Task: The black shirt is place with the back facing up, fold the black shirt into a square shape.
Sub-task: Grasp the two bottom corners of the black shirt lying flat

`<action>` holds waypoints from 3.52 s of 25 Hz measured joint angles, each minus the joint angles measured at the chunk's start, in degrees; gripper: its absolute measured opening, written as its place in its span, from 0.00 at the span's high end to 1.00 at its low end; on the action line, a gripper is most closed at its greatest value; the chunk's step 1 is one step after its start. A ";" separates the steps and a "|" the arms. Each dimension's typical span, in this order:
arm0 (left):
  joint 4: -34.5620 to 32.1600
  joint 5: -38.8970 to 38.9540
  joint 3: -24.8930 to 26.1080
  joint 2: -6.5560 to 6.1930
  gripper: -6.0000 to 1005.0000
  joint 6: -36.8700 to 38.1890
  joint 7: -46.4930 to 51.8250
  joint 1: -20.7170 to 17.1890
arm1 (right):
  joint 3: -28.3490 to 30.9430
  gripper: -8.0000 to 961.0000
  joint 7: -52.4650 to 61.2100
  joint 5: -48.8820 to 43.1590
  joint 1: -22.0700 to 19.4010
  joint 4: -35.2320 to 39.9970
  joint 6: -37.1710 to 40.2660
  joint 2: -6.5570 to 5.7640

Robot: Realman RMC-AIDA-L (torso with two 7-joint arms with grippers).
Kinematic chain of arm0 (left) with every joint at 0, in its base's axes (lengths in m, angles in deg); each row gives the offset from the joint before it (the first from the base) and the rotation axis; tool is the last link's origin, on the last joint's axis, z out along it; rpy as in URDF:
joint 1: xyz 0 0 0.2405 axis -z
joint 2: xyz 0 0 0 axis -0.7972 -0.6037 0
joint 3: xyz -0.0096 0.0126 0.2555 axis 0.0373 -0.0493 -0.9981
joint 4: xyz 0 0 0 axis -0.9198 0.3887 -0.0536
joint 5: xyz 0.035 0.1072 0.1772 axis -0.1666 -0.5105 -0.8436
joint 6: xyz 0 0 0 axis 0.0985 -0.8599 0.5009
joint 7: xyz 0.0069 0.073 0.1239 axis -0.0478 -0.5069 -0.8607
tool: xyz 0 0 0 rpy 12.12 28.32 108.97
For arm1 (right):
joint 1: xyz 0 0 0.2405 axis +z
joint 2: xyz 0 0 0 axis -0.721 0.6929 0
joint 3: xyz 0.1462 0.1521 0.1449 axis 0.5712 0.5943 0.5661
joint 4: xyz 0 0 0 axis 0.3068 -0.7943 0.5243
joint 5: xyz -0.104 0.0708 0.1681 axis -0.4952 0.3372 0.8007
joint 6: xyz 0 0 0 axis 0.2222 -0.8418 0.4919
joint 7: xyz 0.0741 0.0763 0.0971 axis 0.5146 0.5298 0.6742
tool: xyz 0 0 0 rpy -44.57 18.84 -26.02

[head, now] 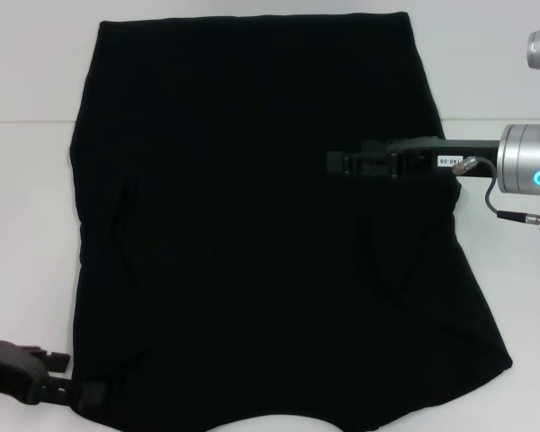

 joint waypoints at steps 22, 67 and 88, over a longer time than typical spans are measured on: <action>1.25 0.29 -4.00 0.56 0.19 -2.77 -0.15 2.04 | 0.00 0.02 0.03 0.64 -0.35 0.00 0.29 -0.17; 5.88 7.82 2.04 0.93 0.93 -4.15 -1.11 -1.42 | 4.35 0.02 8.31 -7.49 -19.41 1.50 20.55 -9.96; 6.64 8.25 1.56 0.88 0.93 -4.98 -1.50 -0.80 | 3.91 0.02 13.30 -16.90 -15.99 0.73 17.71 -8.59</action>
